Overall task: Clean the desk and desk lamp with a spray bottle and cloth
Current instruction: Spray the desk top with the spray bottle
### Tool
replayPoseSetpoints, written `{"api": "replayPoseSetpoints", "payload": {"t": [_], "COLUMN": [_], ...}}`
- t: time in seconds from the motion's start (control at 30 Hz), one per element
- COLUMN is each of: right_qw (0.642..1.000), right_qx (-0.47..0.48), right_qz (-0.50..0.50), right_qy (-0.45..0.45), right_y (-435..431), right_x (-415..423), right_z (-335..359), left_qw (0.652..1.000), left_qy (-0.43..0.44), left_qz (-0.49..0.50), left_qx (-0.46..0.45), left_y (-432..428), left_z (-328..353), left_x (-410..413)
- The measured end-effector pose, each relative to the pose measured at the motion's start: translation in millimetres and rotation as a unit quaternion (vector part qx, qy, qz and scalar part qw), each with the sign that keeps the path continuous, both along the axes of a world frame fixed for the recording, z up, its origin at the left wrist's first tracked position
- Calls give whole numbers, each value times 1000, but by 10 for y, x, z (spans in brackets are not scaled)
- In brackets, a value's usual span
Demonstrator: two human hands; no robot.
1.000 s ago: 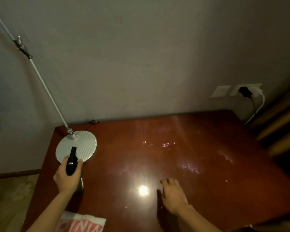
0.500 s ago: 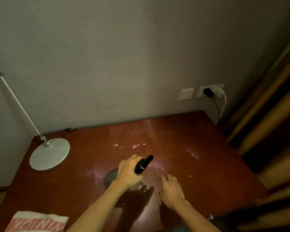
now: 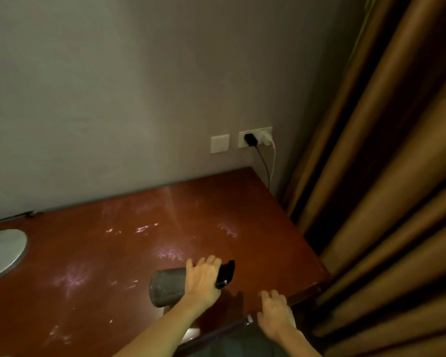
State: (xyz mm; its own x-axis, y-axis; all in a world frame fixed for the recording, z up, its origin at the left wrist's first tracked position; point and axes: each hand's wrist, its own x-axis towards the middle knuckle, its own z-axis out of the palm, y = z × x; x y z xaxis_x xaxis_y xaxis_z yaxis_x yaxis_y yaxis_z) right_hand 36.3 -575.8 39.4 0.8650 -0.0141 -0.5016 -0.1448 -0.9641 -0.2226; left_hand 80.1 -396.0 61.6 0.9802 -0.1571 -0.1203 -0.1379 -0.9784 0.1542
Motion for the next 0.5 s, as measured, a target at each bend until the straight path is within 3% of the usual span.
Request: {"api": "replayPoseSetpoints", "payload": {"t": [0.2, 0.5], "right_qw": [1000, 1000], "right_qx": [6, 3], "right_qz": [-5, 2], "right_qy": [-8, -19], "right_y": [-269, -392], "right_x": [19, 94], "right_z": [-61, -138], "left_qw": [997, 992], "left_qy": [26, 34], "left_qz": [-20, 97], "left_qx": [69, 70], "left_y": [-261, -44], "left_z": [-147, -188], "left_x": [-14, 144]}}
